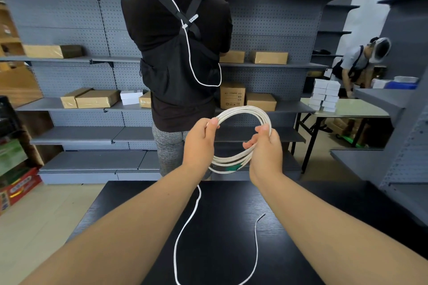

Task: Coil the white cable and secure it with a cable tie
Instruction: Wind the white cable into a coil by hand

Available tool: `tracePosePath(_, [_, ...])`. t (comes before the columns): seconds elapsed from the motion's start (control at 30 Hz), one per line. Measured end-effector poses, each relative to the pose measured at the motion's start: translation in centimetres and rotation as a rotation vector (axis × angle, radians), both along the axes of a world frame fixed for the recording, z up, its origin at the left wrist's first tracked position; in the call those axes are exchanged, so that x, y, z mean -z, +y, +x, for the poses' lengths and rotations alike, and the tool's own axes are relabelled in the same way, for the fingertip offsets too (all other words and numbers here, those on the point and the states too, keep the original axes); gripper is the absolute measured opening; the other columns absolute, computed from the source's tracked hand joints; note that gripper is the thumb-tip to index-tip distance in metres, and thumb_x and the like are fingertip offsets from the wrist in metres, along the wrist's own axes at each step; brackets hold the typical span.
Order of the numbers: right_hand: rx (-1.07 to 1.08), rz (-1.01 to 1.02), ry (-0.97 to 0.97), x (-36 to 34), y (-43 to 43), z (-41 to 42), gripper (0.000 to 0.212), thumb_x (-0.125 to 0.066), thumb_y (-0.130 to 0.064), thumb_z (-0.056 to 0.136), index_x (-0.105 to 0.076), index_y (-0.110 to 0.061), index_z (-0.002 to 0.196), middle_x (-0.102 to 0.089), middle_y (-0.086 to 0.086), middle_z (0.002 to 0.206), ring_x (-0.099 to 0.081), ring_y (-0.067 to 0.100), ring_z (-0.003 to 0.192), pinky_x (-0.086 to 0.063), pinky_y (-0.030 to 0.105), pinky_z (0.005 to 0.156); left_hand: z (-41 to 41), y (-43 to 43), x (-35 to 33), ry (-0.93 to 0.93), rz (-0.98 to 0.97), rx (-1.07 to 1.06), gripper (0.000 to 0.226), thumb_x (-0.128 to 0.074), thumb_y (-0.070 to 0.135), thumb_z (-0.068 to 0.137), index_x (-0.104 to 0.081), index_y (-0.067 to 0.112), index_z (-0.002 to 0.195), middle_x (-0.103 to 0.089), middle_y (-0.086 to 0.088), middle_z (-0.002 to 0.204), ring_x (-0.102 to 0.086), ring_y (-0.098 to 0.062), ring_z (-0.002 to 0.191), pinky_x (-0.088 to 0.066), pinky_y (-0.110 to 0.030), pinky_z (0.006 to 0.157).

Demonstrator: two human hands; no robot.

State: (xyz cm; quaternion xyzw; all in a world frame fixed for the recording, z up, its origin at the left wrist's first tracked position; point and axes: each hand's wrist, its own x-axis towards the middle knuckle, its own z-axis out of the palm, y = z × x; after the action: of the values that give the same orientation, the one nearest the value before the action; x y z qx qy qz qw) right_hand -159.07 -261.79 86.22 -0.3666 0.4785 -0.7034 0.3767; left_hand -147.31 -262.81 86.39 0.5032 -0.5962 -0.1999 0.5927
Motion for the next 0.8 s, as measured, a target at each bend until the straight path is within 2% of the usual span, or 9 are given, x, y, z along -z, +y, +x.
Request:
tracePosePath(0.07, [-0.097,0.018,-0.058,0.3,-0.1,-0.3,0.027,-0.037,-0.033,0.099,-0.055,-0.021,0.082,-0.049,-0.004,0.058,-0.05,0.015,0.064,-0.046,0.035,0.075,0.5,-0.2,-0.3,-0.034,-0.025,-0.029,0.029,-0.04,0.032,0.098,-0.057,0.014,0.082,-0.051,0.005,0.068,-0.044,-0.004,0.063,-0.034,-0.012,0.056])
tracePosePath(0.17, [-0.284,0.022,-0.166,0.1,-0.1,-1.1,0.026,-0.042,-0.03,0.098,-0.058,-0.013,0.086,-0.055,0.002,0.064,-0.054,0.017,0.066,-0.049,0.032,0.074,1.4,-0.5,-0.8,-0.109,-0.053,-0.042,0.036,-0.041,0.032,0.097,-0.059,0.002,0.087,-0.058,-0.013,0.079,-0.045,-0.012,0.069,-0.034,-0.013,0.058])
tracePosePath(0.27, [-0.384,0.032,-0.162,-0.2,-0.2,-2.0,0.025,-0.044,-0.029,0.098,-0.06,-0.011,0.09,-0.061,0.007,0.076,-0.06,0.019,0.071,-0.052,0.034,0.077,2.0,-0.7,-1.3,-0.192,-0.07,-0.027,0.036,-0.041,0.033,0.097,-0.059,0.003,0.088,-0.051,-0.007,0.07,-0.041,-0.011,0.064,-0.033,-0.014,0.056])
tracePosePath(0.37, [-0.41,0.017,-0.065,-0.6,-0.6,-2.4,0.023,-0.044,-0.03,0.097,-0.06,-0.014,0.096,-0.065,0.007,0.085,-0.063,0.019,0.074,-0.053,0.035,0.08,2.3,-0.8,-1.4,-0.227,-0.081,-0.019,0.035,-0.043,0.033,0.097,-0.058,0.003,0.087,-0.047,-0.002,0.067,-0.038,-0.007,0.06,-0.033,-0.013,0.056])
tracePosePath(0.5, [-0.395,0.008,0.273,-1.6,-1.1,-3.0,0.026,-0.044,-0.032,0.097,-0.056,-0.015,0.113,-0.067,0.004,0.097,-0.067,0.018,0.078,-0.056,0.036,0.082,2.5,-0.8,-1.5,-0.259,-0.051,0.006,0.033,-0.043,0.034,0.096,-0.057,0.007,0.085,-0.048,-0.001,0.067,-0.04,-0.007,0.061,-0.034,-0.013,0.056])
tracePosePath(0.67, [-0.401,-0.052,0.808,-3.8,-1.3,-3.6,0.027,-0.043,-0.031,0.097,-0.046,-0.024,0.123,-0.061,-0.007,0.096,-0.067,0.015,0.078,-0.051,0.028,0.079,2.6,-0.8,-1.6,-0.401,-0.033,0.058,0.024,-0.045,0.034,0.096,-0.058,0.014,0.091,-0.051,0.003,0.067,-0.045,-0.01,0.065,-0.035,-0.022,0.06])
tracePosePath(0.8, [-0.468,-0.071,1.194,-4.1,-1.9,-3.3,0.024,-0.041,-0.033,0.097,-0.046,-0.025,0.119,-0.06,-0.002,0.097,-0.054,0.01,0.072,-0.047,0.034,0.077,2.3,-0.8,-1.7,-0.418,-0.041,0.075,0.023,-0.045,0.034,0.096,-0.058,0.015,0.092,-0.049,0.006,0.066,-0.045,-0.01,0.064,-0.036,-0.026,0.06])
